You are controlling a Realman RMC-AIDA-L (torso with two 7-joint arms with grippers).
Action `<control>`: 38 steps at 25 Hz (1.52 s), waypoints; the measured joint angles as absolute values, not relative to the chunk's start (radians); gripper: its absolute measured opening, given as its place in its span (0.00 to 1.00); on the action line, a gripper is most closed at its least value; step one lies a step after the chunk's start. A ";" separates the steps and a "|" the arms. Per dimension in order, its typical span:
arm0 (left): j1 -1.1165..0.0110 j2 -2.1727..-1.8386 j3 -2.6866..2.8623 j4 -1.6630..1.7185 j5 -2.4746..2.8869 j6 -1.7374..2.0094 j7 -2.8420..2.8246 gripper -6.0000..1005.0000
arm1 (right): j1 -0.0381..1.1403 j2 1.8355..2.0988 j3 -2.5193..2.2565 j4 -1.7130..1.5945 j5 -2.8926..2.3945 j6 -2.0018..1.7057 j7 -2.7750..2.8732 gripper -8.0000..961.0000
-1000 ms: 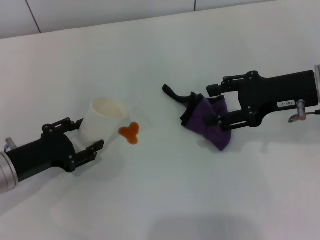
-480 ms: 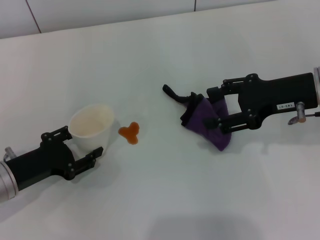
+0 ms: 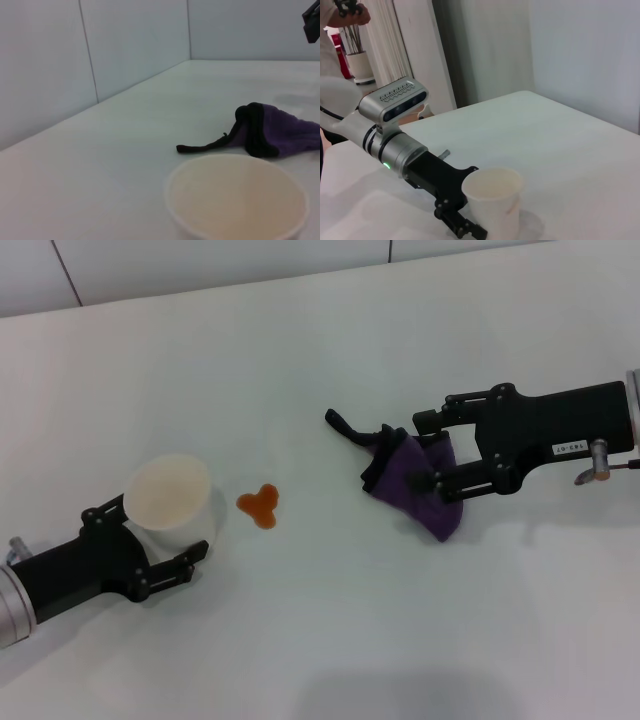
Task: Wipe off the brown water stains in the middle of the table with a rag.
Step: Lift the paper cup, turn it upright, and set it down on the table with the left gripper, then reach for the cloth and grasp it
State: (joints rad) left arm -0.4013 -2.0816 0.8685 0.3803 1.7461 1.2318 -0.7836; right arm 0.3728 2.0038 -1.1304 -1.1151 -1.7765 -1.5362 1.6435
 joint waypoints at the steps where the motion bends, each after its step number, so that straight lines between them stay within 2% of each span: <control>1: -0.399 -2.082 0.868 0.380 1.746 1.233 -0.787 0.76 | 0.373 2.004 -1.130 -1.115 -1.776 -1.536 1.644 0.80; 6: -0.386 -2.082 0.867 0.391 1.738 1.244 -0.806 0.82 | 0.373 2.002 -1.126 -1.115 -1.776 -1.537 1.643 0.80; 31: -0.171 -2.075 0.814 0.475 1.603 1.478 -0.868 0.82 | 0.365 2.004 -1.129 -1.126 -1.779 -1.551 1.663 0.80; 38: -0.143 -2.072 0.748 0.479 1.607 1.566 -0.917 0.82 | 0.364 2.009 -1.141 -1.180 -1.862 -1.501 1.791 0.80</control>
State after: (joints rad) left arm -0.1425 -2.0716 0.7483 0.4786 1.6069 1.5661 -0.9170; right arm 0.3636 2.0095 -1.1408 -1.1802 -1.8624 -1.5013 1.7907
